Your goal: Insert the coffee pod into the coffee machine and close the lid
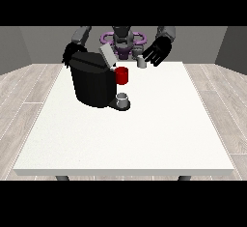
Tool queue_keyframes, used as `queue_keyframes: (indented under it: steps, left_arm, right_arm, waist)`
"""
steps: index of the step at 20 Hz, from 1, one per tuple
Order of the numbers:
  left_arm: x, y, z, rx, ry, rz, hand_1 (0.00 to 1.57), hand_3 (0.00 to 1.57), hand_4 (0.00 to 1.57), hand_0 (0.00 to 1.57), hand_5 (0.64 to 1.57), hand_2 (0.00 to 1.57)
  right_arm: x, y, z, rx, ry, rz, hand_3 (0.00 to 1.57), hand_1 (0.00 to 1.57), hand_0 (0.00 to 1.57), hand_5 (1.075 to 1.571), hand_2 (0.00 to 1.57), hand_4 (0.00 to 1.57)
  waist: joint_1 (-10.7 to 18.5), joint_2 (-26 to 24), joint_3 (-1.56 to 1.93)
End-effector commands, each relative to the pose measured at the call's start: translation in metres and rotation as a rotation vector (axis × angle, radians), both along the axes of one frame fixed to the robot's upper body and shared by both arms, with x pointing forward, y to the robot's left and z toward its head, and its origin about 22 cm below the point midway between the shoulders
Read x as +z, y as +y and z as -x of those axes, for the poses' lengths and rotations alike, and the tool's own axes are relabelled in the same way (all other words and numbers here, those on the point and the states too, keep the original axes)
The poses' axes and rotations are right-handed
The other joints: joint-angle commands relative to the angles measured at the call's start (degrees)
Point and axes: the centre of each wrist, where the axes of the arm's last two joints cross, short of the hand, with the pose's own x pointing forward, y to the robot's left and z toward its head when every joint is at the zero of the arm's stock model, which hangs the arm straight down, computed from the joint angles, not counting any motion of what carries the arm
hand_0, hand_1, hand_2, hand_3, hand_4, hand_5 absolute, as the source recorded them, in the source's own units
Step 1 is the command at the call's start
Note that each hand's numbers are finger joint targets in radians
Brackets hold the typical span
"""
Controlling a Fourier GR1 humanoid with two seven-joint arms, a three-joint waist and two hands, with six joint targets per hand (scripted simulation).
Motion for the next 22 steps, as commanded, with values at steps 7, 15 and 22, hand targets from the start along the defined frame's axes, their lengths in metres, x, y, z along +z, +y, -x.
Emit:
queue_keyframes:
  steps: [7,15,22]
  left_arm:
    - [0.028,-0.017,-0.008,0.010,-0.045,0.012,1.26,1.25,0.52,1.26,1.571,1.32]
    - [0.055,-0.031,-0.013,0.026,-0.060,0.017,1.28,1.24,0.49,1.28,1.571,1.30]
    - [0.070,-0.042,-0.016,0.006,-0.073,-0.001,1.33,1.23,0.50,1.33,1.571,1.34]
  right_arm:
    - [0.019,0.018,-0.004,0.006,-0.028,0.004,0.00,0.00,0.00,1.571,0.00,0.51]
    - [0.037,0.011,-0.013,-0.002,-0.055,0.039,0.00,0.00,0.00,1.571,0.00,0.48]
    - [0.045,0.025,-0.020,-0.027,-0.073,0.017,0.00,0.00,0.00,1.571,0.00,0.51]
  waist:
    - [-3.57,1.98,-0.02]
    - [-4.69,3.57,-0.01]
    - [-4.44,5.72,-0.01]
